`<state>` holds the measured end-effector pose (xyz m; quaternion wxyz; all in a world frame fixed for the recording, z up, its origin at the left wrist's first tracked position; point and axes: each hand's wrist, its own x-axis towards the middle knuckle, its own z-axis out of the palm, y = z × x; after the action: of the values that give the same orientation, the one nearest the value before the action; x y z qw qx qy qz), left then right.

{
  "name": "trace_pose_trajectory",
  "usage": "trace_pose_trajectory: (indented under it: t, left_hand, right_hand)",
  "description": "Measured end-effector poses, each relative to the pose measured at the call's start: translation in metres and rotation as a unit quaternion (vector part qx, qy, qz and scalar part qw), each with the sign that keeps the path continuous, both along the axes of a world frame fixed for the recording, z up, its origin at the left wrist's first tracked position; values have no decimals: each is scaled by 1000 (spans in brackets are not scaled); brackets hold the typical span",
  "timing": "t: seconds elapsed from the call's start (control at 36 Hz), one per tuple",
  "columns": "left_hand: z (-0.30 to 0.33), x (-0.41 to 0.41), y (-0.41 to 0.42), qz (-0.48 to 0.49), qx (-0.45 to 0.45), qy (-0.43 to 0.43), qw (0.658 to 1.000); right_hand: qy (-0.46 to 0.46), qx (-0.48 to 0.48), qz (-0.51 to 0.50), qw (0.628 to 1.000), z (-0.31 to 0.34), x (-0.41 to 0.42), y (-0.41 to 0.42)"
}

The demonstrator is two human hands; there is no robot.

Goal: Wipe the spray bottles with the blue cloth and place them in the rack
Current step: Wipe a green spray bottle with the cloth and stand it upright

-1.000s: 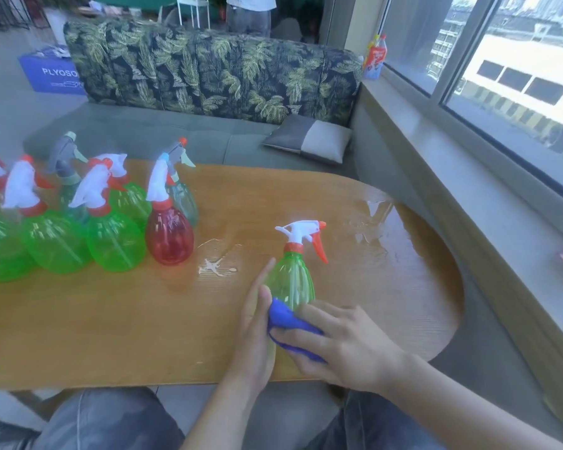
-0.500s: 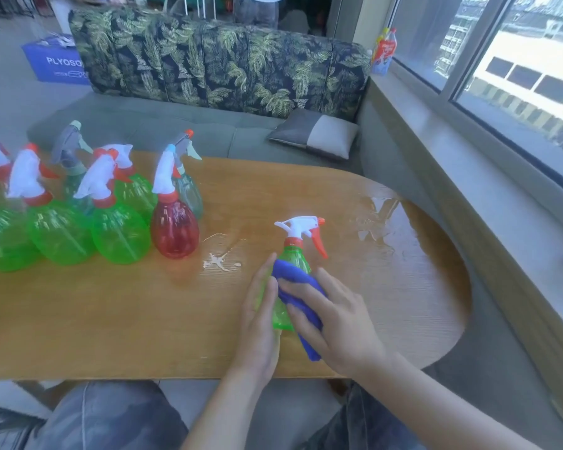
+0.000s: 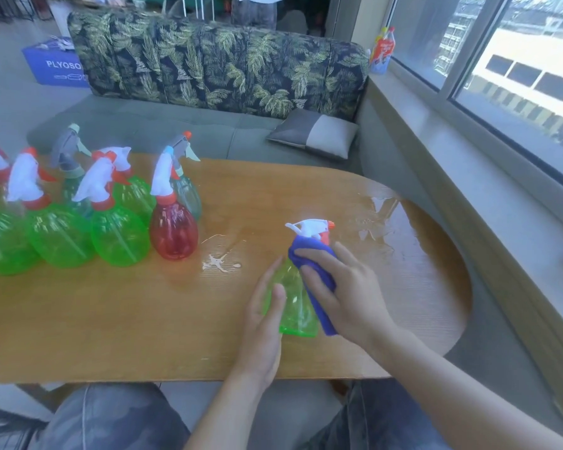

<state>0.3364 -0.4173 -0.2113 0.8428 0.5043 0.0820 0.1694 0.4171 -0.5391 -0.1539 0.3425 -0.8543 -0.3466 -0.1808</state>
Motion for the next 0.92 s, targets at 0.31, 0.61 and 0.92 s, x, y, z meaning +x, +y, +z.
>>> trace_pose_trajectory:
  t: [0.31, 0.61, 0.92]
  left_hand:
    - [6, 1, 2, 31, -15, 0, 999]
    - [6, -3, 2, 1, -30, 4, 1000]
    - [-1, 1, 4, -7, -58, -2, 998]
  right_hand:
    - [-81, -46, 100, 991, -21, -32, -8]
    - [-134, -70, 192, 970, -20, -41, -31]
    - [248, 197, -16, 948, -24, -43, -20]
